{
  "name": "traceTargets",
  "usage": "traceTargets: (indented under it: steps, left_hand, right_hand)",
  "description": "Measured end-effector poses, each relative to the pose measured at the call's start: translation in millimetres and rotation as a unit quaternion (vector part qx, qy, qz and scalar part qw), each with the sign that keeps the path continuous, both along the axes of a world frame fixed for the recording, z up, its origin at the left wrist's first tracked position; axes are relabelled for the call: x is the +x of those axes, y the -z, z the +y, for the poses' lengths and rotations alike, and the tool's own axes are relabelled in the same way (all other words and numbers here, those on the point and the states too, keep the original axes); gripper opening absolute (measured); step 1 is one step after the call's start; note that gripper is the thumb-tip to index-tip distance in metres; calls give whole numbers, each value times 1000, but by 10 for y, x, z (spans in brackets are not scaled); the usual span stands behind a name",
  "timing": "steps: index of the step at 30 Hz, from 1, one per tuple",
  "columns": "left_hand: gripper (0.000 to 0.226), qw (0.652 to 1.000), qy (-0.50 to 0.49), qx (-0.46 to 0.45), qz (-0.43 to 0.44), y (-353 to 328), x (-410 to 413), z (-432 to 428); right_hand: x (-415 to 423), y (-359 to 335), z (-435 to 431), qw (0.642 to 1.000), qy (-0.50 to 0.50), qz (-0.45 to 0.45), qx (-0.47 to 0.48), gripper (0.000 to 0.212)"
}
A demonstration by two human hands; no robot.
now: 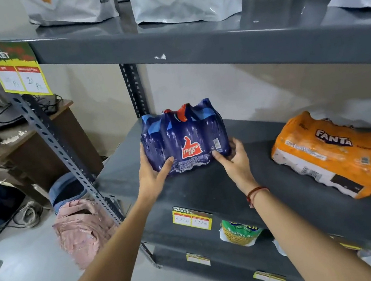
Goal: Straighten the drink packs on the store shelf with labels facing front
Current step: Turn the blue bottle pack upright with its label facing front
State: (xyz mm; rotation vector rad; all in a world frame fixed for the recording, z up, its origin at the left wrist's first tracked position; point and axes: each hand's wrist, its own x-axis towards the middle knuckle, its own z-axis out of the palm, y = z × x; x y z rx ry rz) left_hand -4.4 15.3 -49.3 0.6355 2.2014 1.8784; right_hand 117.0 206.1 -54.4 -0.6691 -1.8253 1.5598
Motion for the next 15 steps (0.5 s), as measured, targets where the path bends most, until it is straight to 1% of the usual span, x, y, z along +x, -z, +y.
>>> traceTargets:
  steps: [2, 5, 7, 8, 10, 12, 13, 15]
  left_hand:
    - [86, 999, 3, -26, 26, 11, -7, -47]
    - [77, 995, 1, -88, 41, 52, -92, -84]
    - [74, 990, -11, -135, 44, 70, -142, -64]
    - [73, 988, -18, -146, 37, 71, -149, -41]
    - [72, 990, -47, -134, 22, 75, -87, 0]
    - [75, 988, -106, -110, 13, 112, 92, 22]
    - [77, 986, -129, -100, 21, 146, 225, 40]
    - [79, 985, -123, -88, 86, 215, 533, 121]
  right_hand:
    - [52, 15, -28, 1000, 0, -4, 31, 58]
    - [57, 39, -116, 995, 24, -28, 87, 52]
    - [37, 28, -169, 993, 35, -48, 105, 49]
    - [33, 19, -174, 992, 31, -57, 107, 48]
    - [55, -1, -143, 991, 14, -77, 108, 50]
    - [105, -27, -79, 993, 8, -80, 82, 56]
    - [128, -56, -48, 997, 9, -67, 48, 61]
    - [124, -156, 10, 999, 17, -30, -32, 70]
